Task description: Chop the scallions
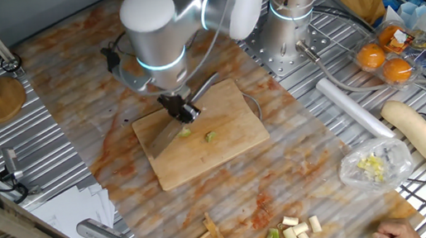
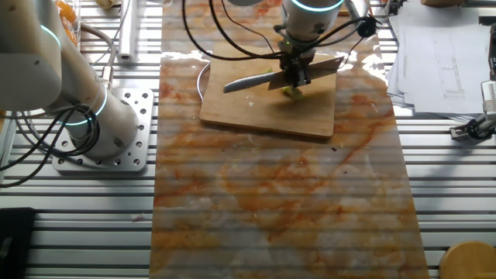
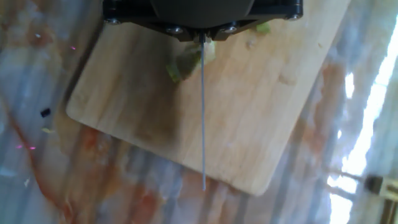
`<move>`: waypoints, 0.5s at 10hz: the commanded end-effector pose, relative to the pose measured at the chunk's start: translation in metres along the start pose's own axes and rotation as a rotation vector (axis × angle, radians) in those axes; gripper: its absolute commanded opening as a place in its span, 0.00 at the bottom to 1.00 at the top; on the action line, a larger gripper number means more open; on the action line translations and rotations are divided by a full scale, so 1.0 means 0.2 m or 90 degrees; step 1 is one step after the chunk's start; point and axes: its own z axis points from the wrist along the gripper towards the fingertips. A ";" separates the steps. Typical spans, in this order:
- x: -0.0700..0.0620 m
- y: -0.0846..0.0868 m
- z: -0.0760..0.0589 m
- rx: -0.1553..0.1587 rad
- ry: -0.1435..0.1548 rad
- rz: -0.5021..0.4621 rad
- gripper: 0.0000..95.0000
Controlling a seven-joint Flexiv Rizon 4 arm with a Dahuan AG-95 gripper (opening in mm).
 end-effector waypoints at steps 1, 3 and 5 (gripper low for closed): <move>0.03 -0.02 -0.02 0.001 0.009 -0.026 0.00; 0.04 -0.03 -0.01 0.005 0.016 -0.084 0.00; 0.04 -0.03 -0.01 0.011 0.014 -0.124 0.00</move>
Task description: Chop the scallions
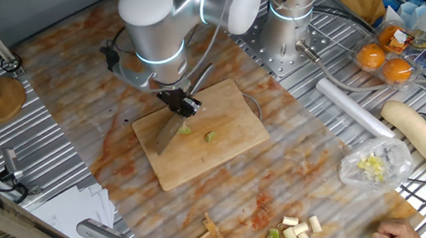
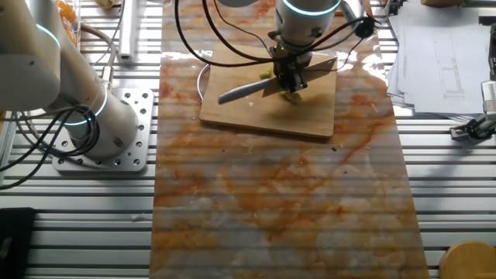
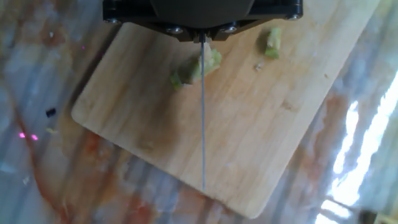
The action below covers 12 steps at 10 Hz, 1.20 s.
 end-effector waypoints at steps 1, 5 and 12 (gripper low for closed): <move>0.00 0.00 0.00 0.011 0.002 -0.053 0.00; 0.06 -0.06 0.03 0.014 -0.001 -0.084 0.00; 0.06 -0.06 0.10 0.008 -0.012 -0.092 0.00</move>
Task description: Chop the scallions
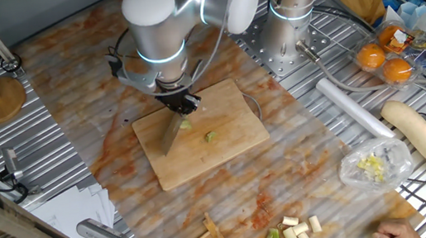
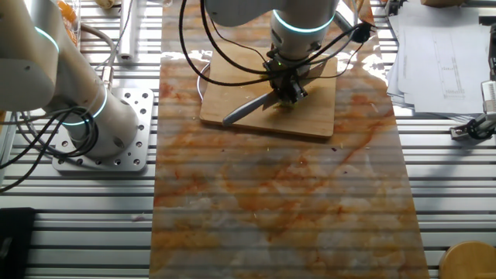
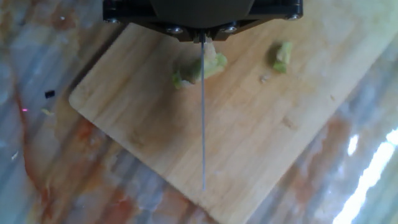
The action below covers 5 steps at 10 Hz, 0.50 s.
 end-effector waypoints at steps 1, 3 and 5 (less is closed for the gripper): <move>-0.01 0.01 0.00 0.004 -0.004 0.003 0.00; -0.13 0.05 0.08 0.018 -0.016 0.035 0.00; -0.27 0.08 0.12 0.023 -0.021 0.067 0.00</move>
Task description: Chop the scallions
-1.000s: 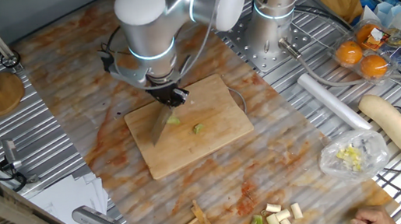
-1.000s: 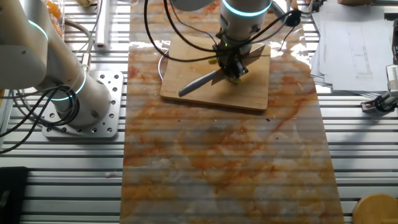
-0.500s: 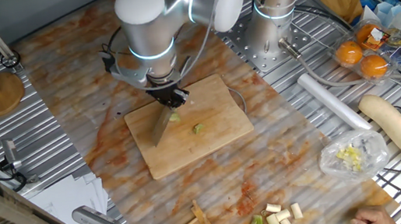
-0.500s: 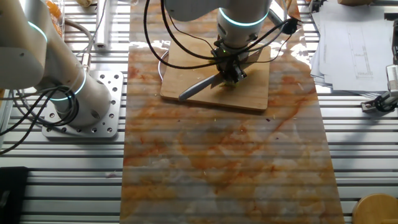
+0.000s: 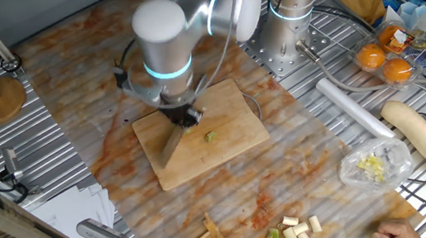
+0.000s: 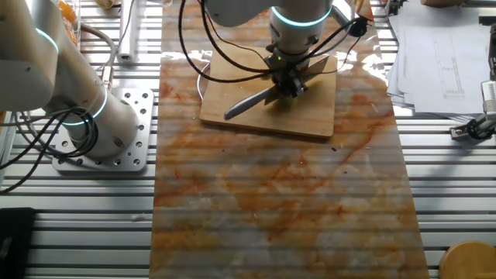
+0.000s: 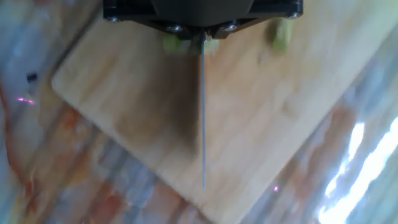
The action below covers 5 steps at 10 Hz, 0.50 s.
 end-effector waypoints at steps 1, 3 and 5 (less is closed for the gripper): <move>-0.11 0.02 0.03 -0.002 0.011 0.023 0.00; -0.11 0.01 -0.04 -0.003 0.024 0.014 0.00; -0.06 0.00 -0.10 -0.012 0.018 0.009 0.00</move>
